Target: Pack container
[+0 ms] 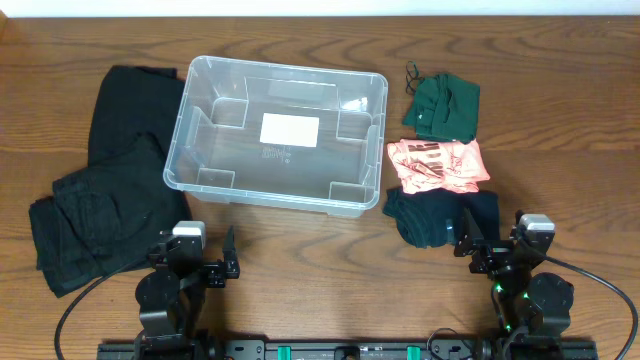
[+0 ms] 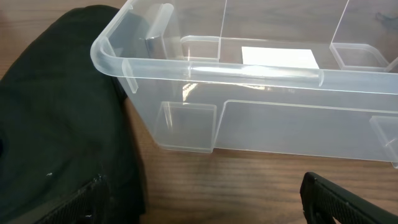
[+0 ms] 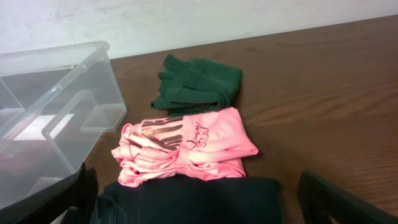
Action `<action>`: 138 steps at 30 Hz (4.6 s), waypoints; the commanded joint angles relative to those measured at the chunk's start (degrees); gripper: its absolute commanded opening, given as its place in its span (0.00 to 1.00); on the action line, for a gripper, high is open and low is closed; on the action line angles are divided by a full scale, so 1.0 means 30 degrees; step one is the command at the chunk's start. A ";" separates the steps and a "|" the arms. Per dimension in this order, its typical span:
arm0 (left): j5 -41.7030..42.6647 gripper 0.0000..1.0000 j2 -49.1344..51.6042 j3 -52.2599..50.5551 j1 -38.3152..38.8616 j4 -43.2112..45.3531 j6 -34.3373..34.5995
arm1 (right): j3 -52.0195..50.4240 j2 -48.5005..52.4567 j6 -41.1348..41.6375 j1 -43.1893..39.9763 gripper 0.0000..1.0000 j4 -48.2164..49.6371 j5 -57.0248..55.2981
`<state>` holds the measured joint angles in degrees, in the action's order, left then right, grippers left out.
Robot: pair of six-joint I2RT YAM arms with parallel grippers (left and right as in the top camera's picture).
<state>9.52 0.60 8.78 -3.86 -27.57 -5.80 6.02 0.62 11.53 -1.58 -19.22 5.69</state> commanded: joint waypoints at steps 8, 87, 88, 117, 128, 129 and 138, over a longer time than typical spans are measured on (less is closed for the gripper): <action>0.0117 0.98 -0.0131 -0.0350 0.0029 0.0087 0.0160 | -0.0044 -0.0102 0.0146 0.0270 0.99 -0.0022 -0.0102; -0.9071 0.98 2.1048 2.4028 -0.0087 -0.7366 0.3169 | -0.0044 -0.0095 0.0146 0.0270 0.99 -0.0022 -0.0102; -0.9085 0.98 2.1194 2.4094 -0.0189 -0.7584 0.3446 | -0.0044 -0.0095 0.0146 0.0270 0.99 -0.0022 -0.0102; 0.4670 0.98 2.1638 1.1089 -2.0072 -0.5020 1.0513 | -0.0044 -0.0095 0.0146 0.0270 0.99 -0.0022 -0.0102; 0.4510 0.98 2.5019 0.9573 -2.0247 -0.1661 0.9238 | -0.0044 -0.0095 0.0146 0.0270 0.99 -0.0022 -0.0102; 0.4466 0.98 2.5376 0.9573 -2.0247 -0.1610 0.9464 | -0.0044 -0.0095 0.0146 0.0270 0.99 -0.0022 -0.0102; 0.5202 0.98 2.8407 0.9573 -2.0240 0.1880 0.9726 | -0.0044 -0.0095 0.0146 0.0270 0.99 -0.0022 -0.0102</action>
<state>23.51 84.03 37.82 -64.36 -23.66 23.75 5.98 0.62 11.53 -1.58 -19.16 5.56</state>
